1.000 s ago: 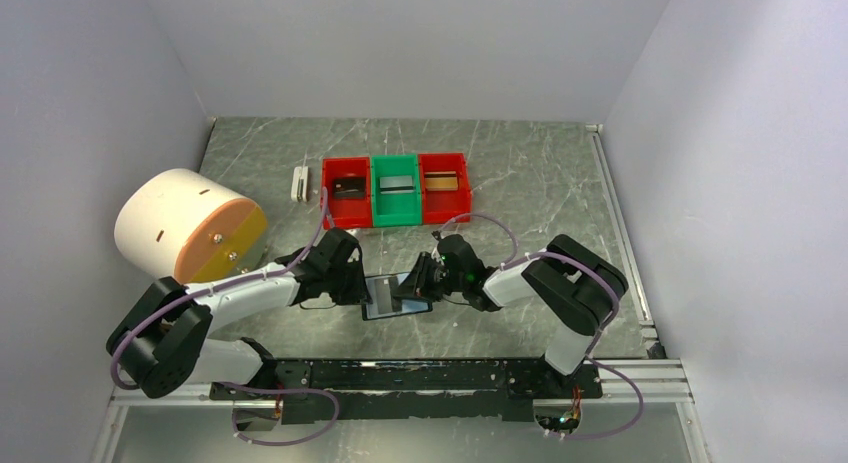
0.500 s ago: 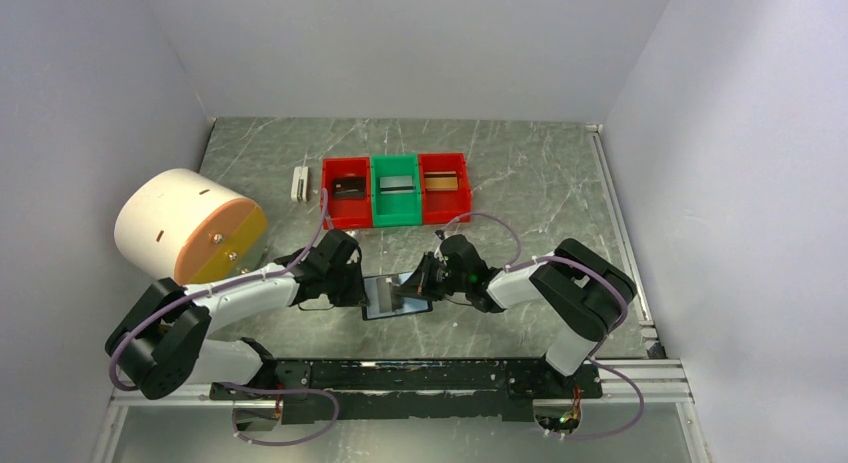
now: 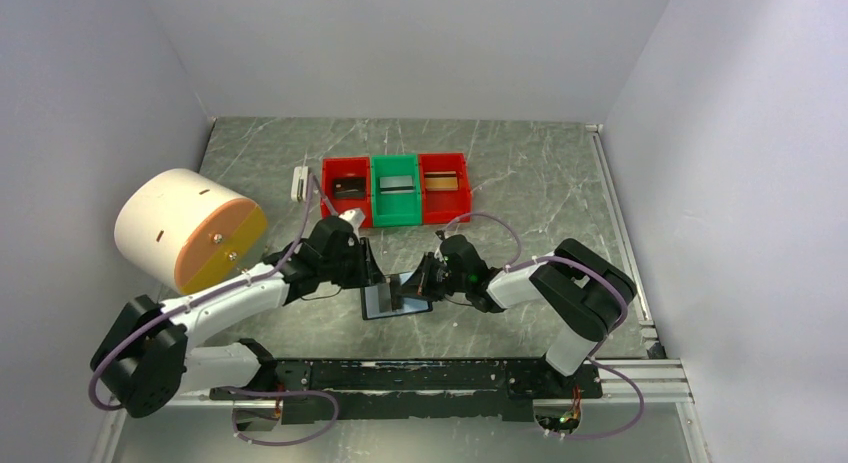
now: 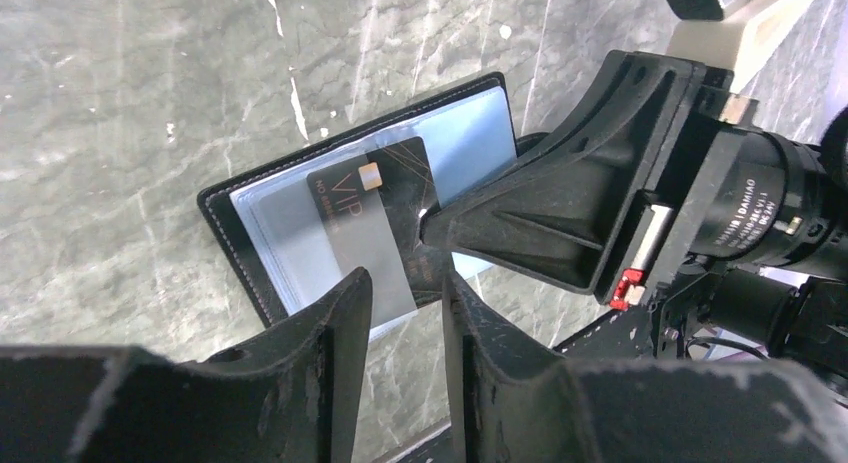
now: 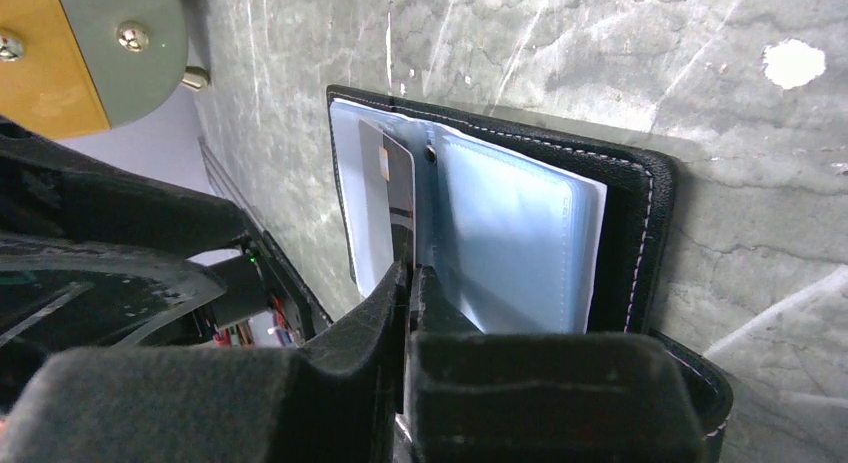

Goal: Take the credit cards out of the card holder

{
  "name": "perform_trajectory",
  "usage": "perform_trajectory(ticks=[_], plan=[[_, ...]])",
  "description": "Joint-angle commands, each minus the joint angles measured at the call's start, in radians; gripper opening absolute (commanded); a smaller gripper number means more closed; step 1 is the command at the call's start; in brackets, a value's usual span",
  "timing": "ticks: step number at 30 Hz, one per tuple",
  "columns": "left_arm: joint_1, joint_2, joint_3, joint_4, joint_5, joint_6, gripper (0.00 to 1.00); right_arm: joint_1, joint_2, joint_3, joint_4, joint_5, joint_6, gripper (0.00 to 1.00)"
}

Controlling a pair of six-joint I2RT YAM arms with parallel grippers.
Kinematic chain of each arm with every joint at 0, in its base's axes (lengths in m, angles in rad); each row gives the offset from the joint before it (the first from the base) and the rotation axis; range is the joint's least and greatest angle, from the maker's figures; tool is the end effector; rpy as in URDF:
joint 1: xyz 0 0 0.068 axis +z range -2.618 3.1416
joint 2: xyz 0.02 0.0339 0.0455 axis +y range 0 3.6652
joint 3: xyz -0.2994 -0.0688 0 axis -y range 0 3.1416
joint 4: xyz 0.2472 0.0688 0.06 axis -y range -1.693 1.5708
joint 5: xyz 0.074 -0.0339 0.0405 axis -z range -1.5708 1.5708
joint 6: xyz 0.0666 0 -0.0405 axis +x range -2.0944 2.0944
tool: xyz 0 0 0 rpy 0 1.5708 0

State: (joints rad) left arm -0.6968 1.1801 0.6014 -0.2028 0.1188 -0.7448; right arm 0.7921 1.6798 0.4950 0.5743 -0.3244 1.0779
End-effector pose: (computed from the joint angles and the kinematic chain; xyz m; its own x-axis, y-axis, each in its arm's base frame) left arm 0.1830 -0.1634 0.2067 -0.8728 -0.1472 -0.4653 0.1498 0.8266 -0.5425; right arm 0.2051 0.2381 0.1261 -0.9465 0.2296 -0.2267 -0.0513 0.5865 0.8083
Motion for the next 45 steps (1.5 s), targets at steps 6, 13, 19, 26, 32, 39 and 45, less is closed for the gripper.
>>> perform_trajectory(ticks=[6,13,19,26,32,39,45], plan=[[-0.008,0.123,-0.072,0.094,0.059,-0.075,0.34,-0.006,0.010,-0.015,-0.047,0.026,-0.010,0.05],[-0.013,0.159,-0.083,0.043,0.052,-0.029,0.31,-0.006,0.023,-0.009,0.005,-0.018,0.008,0.12],[-0.028,0.168,-0.088,-0.003,0.014,-0.017,0.26,-0.007,0.037,-0.019,0.052,-0.022,0.028,0.25],[-0.031,0.153,-0.106,0.008,0.011,-0.034,0.24,-0.006,0.071,-0.018,0.089,-0.044,0.036,0.28],[-0.035,0.156,-0.095,-0.007,-0.001,-0.027,0.21,-0.007,0.075,-0.015,0.028,0.016,0.014,0.31],[-0.036,0.147,-0.102,0.000,-0.010,-0.036,0.16,-0.006,0.115,-0.018,0.125,-0.036,0.021,0.12],[-0.038,0.114,-0.101,-0.018,-0.035,-0.048,0.16,-0.007,0.018,-0.052,0.061,0.042,0.004,0.01]])
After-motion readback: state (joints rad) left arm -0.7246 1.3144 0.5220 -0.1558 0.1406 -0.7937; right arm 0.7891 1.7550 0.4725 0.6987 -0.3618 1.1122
